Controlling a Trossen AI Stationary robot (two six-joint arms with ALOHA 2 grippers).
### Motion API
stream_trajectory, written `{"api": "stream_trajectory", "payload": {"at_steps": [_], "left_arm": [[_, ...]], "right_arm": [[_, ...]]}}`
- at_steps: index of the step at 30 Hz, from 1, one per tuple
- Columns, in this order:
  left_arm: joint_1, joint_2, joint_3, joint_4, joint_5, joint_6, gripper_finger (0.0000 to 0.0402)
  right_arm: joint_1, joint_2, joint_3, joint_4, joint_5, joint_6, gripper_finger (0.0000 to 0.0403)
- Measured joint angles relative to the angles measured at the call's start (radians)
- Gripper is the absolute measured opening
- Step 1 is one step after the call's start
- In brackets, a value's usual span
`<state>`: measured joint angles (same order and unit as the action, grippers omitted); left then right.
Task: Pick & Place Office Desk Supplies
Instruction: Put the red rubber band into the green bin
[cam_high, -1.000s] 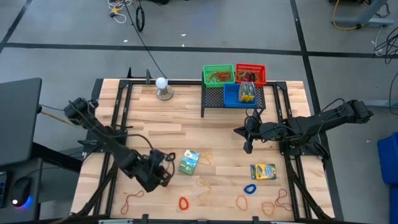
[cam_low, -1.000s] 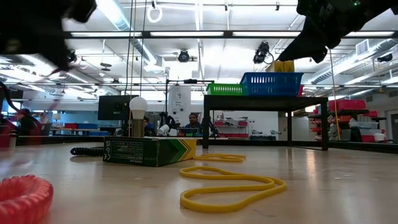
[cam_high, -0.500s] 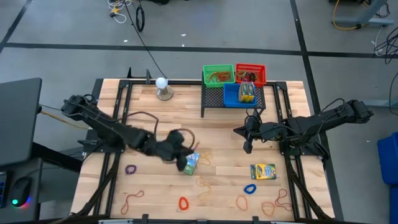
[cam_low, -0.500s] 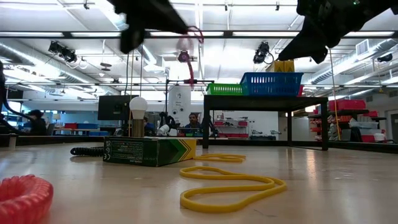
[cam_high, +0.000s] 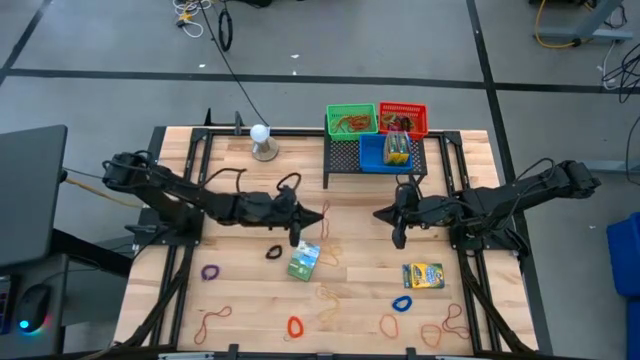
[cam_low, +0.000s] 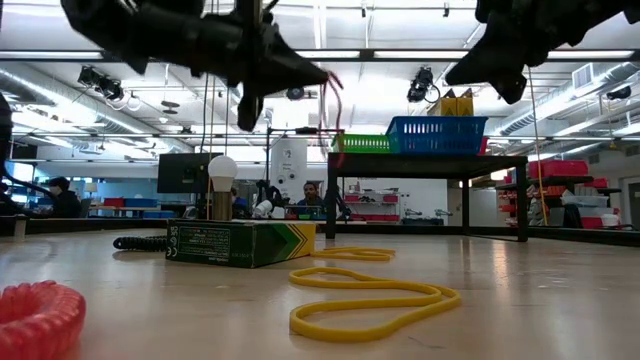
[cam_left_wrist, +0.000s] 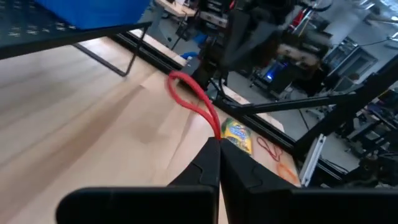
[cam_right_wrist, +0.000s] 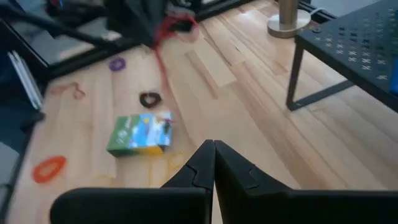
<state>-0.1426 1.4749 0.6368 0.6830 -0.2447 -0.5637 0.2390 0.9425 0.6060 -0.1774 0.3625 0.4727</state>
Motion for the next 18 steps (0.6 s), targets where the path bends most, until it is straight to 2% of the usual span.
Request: {"api": "stream_trajectory", "payload": {"at_steps": [4,9,13,18], "left_arm": [[0.041,0.038,-0.052,0.130,0.059,0.023,0.0002],[0.093,0.087,-0.068,0.244,0.193,0.040,0.0002],[0.121,0.105,-0.069,0.256,0.272,0.048,0.0003],[0.132,0.105,-0.068,0.273,0.314,0.068,0.0003]], "right_arm": [[0.021,0.012,0.000,0.033,0.014,0.056,0.0011],[0.069,0.095,0.000,0.143,0.092,0.146,0.0022],[0.092,0.210,0.000,0.289,0.111,0.178,0.0055],[0.100,0.390,0.000,0.554,0.177,0.178,0.0109]]}}
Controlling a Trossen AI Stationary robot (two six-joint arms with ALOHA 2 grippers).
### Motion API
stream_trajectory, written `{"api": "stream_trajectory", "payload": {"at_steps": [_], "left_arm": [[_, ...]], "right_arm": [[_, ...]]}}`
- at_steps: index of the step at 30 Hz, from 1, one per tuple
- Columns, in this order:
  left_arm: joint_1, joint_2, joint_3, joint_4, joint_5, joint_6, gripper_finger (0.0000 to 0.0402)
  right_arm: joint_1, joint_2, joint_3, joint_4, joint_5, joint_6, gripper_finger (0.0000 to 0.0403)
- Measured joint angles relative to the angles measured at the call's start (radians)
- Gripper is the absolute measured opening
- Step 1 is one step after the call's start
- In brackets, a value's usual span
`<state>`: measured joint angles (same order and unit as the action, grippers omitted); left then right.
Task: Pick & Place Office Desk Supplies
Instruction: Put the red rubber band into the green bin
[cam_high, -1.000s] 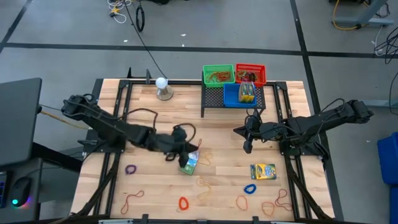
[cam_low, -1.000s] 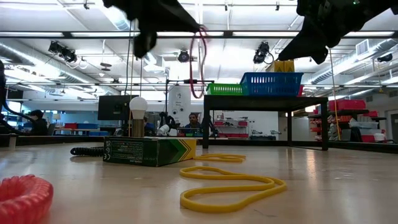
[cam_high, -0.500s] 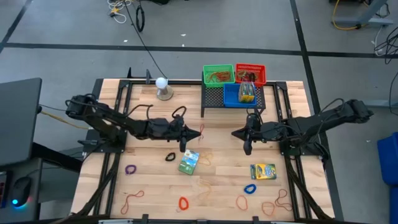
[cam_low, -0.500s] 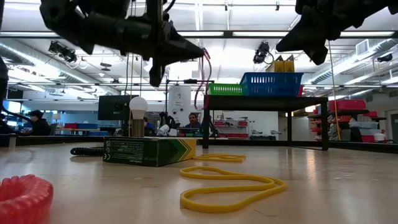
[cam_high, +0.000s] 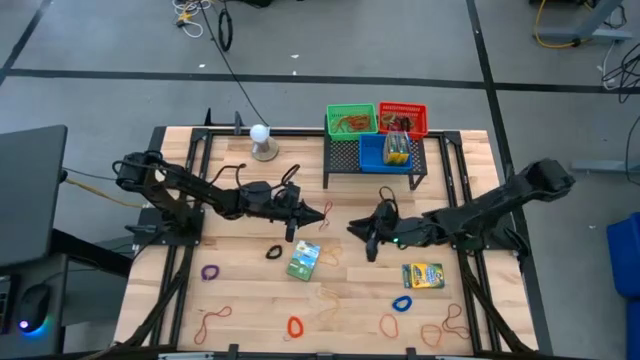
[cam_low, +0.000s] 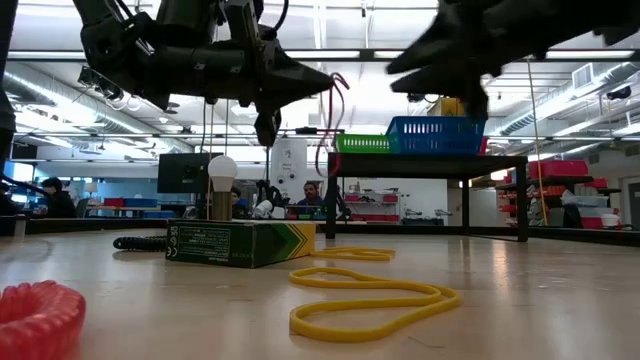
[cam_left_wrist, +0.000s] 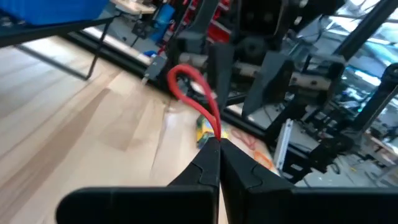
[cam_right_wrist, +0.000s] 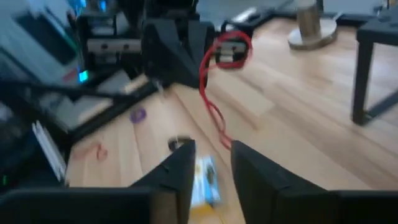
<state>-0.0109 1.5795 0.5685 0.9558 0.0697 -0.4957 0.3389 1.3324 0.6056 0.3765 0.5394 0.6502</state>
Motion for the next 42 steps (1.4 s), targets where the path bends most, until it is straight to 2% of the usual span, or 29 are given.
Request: {"api": "stream_trajectory", "payload": {"at_steps": [4,6,10,14,20,29,35,42], "left_arm": [[0.000,0.000,0.000,0.012,0.016,0.007,0.0003],[0.000,0.000,0.000,0.014,0.019,0.006,0.0003],[0.000,0.000,0.000,0.014,0.040,0.008,0.0003],[0.000,0.000,0.000,0.015,0.045,0.010,0.0003],[0.000,0.000,0.000,0.021,0.076,0.009,0.0003],[0.014,-0.001,0.001,0.043,0.030,-0.012,0.0011],[0.046,-0.001,0.001,0.035,0.046,-0.089,0.0055],[0.107,-0.035,0.001,0.020,0.019,-0.090,0.0104]], "right_arm": [[0.000,0.129,0.000,0.232,0.046,-0.009,0.0148],[0.000,0.179,0.008,0.295,0.064,-0.011,0.0164],[-0.001,0.260,0.073,0.309,0.070,-0.042,0.0187],[-0.015,0.325,0.145,0.307,0.071,-0.087,0.0190],[-0.047,0.369,0.200,0.257,0.133,-0.074,0.0154],[-0.050,0.364,0.206,0.237,0.086,-0.106,0.0015],[-0.062,0.294,0.207,0.157,0.066,-0.117,0.0016],[-0.144,0.113,0.207,-0.109,-0.050,-0.182,0.0008]]}}
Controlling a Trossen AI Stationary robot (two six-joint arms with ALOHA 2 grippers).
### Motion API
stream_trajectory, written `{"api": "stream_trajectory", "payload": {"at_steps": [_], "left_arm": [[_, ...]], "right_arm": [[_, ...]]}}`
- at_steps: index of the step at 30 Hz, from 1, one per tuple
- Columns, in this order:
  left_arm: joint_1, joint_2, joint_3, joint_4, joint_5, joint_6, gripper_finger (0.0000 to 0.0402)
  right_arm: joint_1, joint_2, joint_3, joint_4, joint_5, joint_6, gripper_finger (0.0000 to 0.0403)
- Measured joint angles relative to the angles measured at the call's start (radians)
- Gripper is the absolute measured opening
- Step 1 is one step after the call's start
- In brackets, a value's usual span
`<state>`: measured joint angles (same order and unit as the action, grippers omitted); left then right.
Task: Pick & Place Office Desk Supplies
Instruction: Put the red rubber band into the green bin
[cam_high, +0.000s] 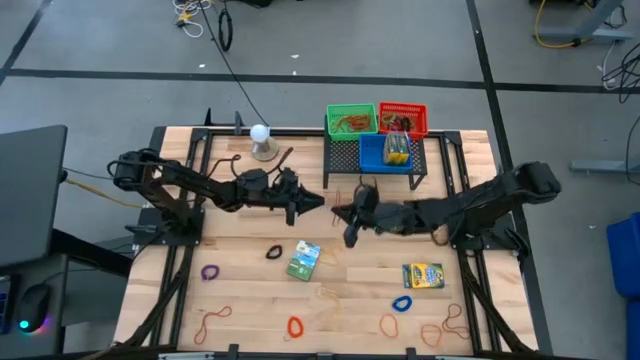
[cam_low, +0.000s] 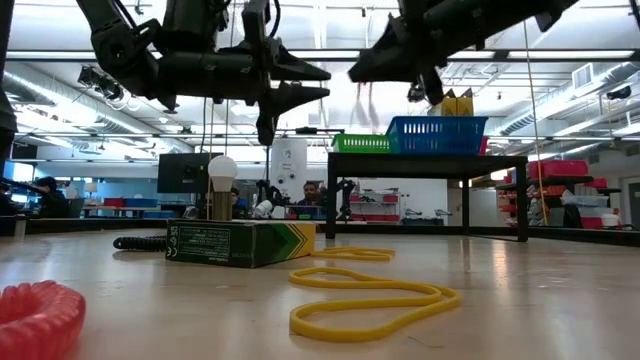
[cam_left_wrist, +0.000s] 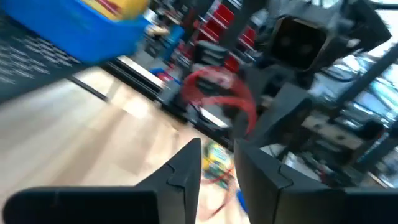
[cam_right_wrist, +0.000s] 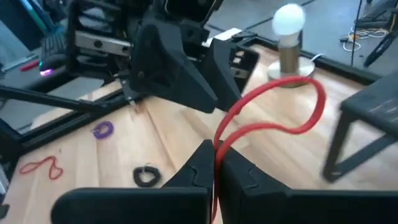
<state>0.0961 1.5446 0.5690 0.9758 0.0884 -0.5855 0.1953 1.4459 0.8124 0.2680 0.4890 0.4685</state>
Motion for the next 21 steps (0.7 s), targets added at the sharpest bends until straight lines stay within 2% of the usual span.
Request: {"api": "stream_trajectory", "payload": {"at_steps": [5,9,15,21], "left_arm": [[0.057,-0.015,0.000,-0.036,-0.025,0.007,0.0108],[0.080,-0.015,0.000,-0.068,-0.021,0.016,0.0090],[0.082,-0.015,0.000,-0.074,-0.066,0.083,0.0044],[0.082,-0.015,0.000,-0.113,-0.092,0.111,0.0011]], "right_arm": [[-0.067,-0.143,0.015,-0.103,-0.056,-0.064,0.0004],[-0.140,-0.207,0.129,-0.275,-0.079,-0.144,0.0004],[-0.323,-0.180,0.394,-0.545,-0.130,-0.330,0.0004],[-0.559,-0.086,0.540,-0.585,-0.242,-0.558,0.0004]]}}
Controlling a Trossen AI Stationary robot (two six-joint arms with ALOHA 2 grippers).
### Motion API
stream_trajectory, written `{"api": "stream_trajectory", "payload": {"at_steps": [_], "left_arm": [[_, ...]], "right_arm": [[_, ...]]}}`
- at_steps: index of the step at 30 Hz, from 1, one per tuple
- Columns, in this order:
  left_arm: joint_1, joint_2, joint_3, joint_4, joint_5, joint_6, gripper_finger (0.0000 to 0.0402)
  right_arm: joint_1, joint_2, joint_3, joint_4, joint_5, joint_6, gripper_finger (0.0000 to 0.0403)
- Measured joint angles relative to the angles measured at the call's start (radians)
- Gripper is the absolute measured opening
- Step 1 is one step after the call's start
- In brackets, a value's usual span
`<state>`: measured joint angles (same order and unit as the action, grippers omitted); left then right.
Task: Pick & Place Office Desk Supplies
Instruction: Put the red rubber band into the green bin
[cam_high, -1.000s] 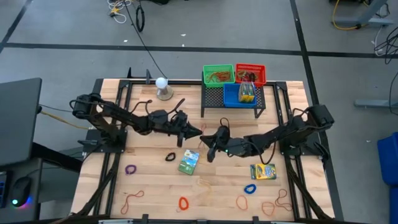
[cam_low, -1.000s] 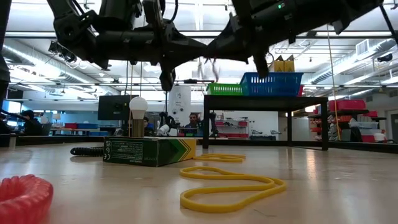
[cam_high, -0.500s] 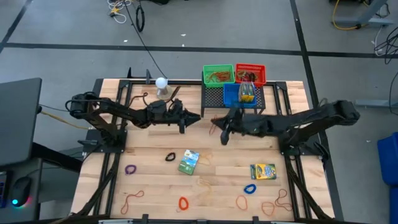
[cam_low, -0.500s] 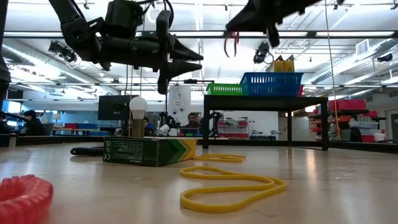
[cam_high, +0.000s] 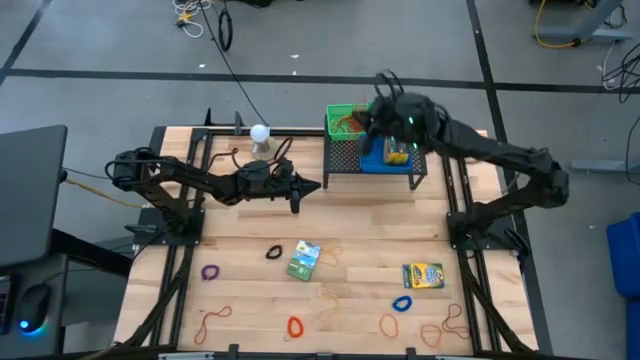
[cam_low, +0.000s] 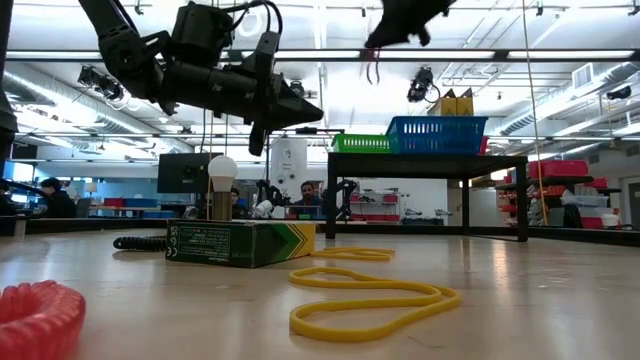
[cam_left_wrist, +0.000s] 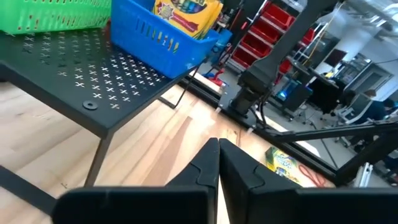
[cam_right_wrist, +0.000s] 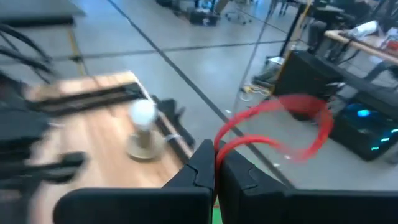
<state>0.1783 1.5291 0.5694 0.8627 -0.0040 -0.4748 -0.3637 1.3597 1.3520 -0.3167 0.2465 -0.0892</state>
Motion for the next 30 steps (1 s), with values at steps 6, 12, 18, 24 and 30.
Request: {"api": "stream_trajectory", "payload": {"at_steps": [6,12,18,24,30], "left_arm": [[-0.001,0.000,0.000,-0.001,0.000,0.000,0.0011],[-0.002,0.000,0.000,-0.024,0.001,-0.004,0.0013],[-0.002,0.000,0.000,-0.053,0.004,-0.014,0.0013],[-0.002,0.000,0.000,-0.053,0.004,-0.014,0.0013],[-0.002,0.000,0.000,-0.053,0.004,-0.020,0.0013]], "right_arm": [[-0.149,0.134,0.015,-0.021,-0.072,-0.152,0.0004],[-0.204,0.261,0.015,-0.026,-0.055,-0.264,0.0005],[-0.206,0.310,0.015,-0.034,-0.016,-0.227,0.0039],[-0.205,0.309,0.015,-0.038,-0.014,-0.127,0.0106],[-0.205,0.294,0.015,-0.045,0.000,-0.029,0.0166]]}}
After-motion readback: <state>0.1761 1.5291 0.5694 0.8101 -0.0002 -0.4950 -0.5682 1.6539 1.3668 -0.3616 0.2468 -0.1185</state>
